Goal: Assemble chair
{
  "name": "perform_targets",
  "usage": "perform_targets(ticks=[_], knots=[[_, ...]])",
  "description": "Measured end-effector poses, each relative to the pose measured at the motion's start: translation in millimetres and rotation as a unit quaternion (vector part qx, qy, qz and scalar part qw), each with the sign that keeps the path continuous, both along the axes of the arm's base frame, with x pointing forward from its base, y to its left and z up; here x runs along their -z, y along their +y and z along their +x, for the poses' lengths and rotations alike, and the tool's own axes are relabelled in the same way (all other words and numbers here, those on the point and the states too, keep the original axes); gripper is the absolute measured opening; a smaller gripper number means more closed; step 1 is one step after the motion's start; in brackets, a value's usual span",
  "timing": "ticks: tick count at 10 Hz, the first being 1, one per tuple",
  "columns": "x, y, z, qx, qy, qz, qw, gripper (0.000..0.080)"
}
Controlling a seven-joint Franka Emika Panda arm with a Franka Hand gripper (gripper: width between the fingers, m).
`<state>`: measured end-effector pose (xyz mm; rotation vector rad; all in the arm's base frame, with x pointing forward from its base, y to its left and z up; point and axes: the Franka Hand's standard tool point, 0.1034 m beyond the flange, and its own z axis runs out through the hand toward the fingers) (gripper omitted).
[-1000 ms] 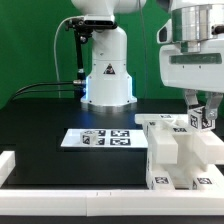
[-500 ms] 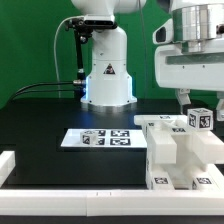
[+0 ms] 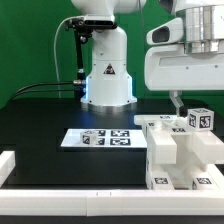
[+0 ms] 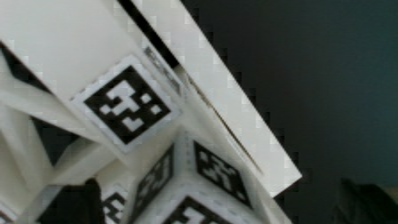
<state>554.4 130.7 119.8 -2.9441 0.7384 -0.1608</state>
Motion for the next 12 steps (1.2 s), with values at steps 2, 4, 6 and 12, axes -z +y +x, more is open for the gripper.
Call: perform_targets(ticks=[2, 4, 6, 12], knots=[[-0.7, -9.5, 2.3, -0.16, 0.003, -0.021, 0.987, 0.0649], [7.4, -10.6, 1.7, -0.263, 0.012, -0.035, 0.964, 0.0649], [6.8, -11.6, 2.2, -0.24, 0.013, -0.034, 0.97, 0.0637], [7.1, -7.5, 2.5, 0.044, 0.032, -0.006, 0.999, 0.0282]])
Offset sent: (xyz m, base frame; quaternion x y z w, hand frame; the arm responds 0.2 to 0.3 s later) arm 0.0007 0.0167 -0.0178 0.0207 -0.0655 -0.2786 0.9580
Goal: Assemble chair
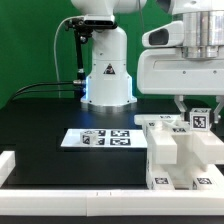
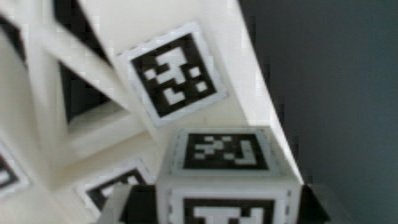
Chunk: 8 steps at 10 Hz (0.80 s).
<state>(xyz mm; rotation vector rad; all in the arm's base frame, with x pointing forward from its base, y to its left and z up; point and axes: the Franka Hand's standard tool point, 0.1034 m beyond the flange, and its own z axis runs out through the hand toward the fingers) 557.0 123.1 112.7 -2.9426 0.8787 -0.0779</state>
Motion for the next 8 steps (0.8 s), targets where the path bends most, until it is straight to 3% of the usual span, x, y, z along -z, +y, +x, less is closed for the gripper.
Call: perform_targets(ticks=[4, 8], knots=[[0.6, -0.4, -0.7, 0.212, 0.012, 0.015, 0.977, 0.0282], [1.7, -3.0, -2.6, 0.413, 0.034, 0.042, 0.909, 0.0282]])
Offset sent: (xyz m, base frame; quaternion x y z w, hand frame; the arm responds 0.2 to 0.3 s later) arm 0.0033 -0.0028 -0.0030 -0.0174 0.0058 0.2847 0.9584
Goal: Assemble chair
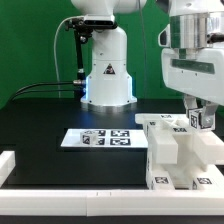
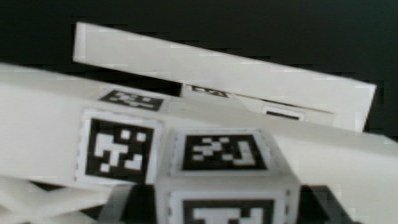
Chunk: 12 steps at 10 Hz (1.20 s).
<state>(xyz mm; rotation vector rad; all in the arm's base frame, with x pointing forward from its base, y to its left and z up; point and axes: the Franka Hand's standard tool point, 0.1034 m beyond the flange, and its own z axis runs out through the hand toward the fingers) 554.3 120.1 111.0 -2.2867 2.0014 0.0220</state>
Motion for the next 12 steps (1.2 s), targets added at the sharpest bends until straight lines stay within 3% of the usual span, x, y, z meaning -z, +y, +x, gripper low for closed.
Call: perform_targets(ticks=[2, 3, 4, 5, 7, 11, 12], knots=[[0.1, -0.2, -0.2, -0.008, 0.0, 0.001, 1.0, 0.0282], [-0.2, 0.6, -0.5, -0.034, 0.0, -0.001, 0.999, 0.0442], [-1.5, 2.7, 0.0, -0.075, -0.001, -0.002, 0.997, 0.0442], [-2.8, 3.0, 0.7, -0.151, -0.009, -0.005, 0.988, 0.0603], [-2.9, 6.3, -0.2, -0.312, -0.024, -0.012, 0.95, 0.0635], [-0.1, 7.6, -3.6, -0.447, -0.033, -0.019, 0.894, 0.0649], [0.6, 8.0, -4.2, -0.534, -0.036, -0.03, 0.844, 0.0649]])
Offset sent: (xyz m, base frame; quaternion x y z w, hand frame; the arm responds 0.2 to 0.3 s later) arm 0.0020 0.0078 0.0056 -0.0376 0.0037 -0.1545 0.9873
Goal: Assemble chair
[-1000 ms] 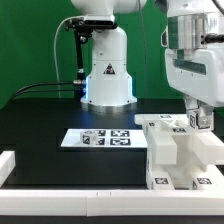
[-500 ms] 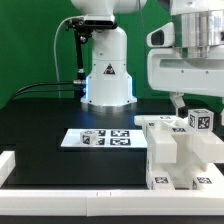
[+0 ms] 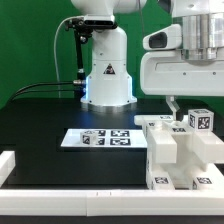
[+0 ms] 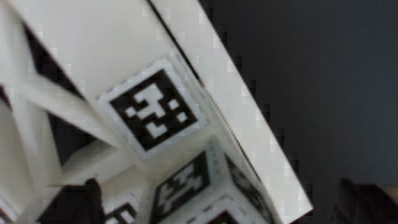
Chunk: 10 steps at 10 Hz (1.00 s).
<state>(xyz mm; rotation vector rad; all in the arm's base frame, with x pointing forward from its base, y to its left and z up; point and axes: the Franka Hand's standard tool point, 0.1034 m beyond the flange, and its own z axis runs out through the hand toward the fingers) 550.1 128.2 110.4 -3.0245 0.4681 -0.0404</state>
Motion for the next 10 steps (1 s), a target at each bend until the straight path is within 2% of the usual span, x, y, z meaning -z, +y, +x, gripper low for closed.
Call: perform_targets(ticks=[1, 2, 4, 5, 6, 8, 10], knots=[[0.2, 2.8, 0.4, -0.016, -0.004, -0.001, 1.0, 0.0649], [0.3, 2.0, 0.6, 0.002, -0.002, 0.0, 1.0, 0.061], [0.5, 1.3, 0.5, 0.022, -0.001, 0.001, 1.0, 0.0327], [0.8, 1.0, 0.6, 0.056, 0.002, 0.002, 0.998, 0.0327], [0.9, 1.4, 1.6, 0.126, 0.008, 0.004, 0.992, 0.0275], [0.8, -0.9, 1.8, 0.248, 0.02, 0.008, 0.969, 0.0275], [0.5, -0.8, 2.4, 0.391, 0.032, 0.014, 0.92, 0.0275]])
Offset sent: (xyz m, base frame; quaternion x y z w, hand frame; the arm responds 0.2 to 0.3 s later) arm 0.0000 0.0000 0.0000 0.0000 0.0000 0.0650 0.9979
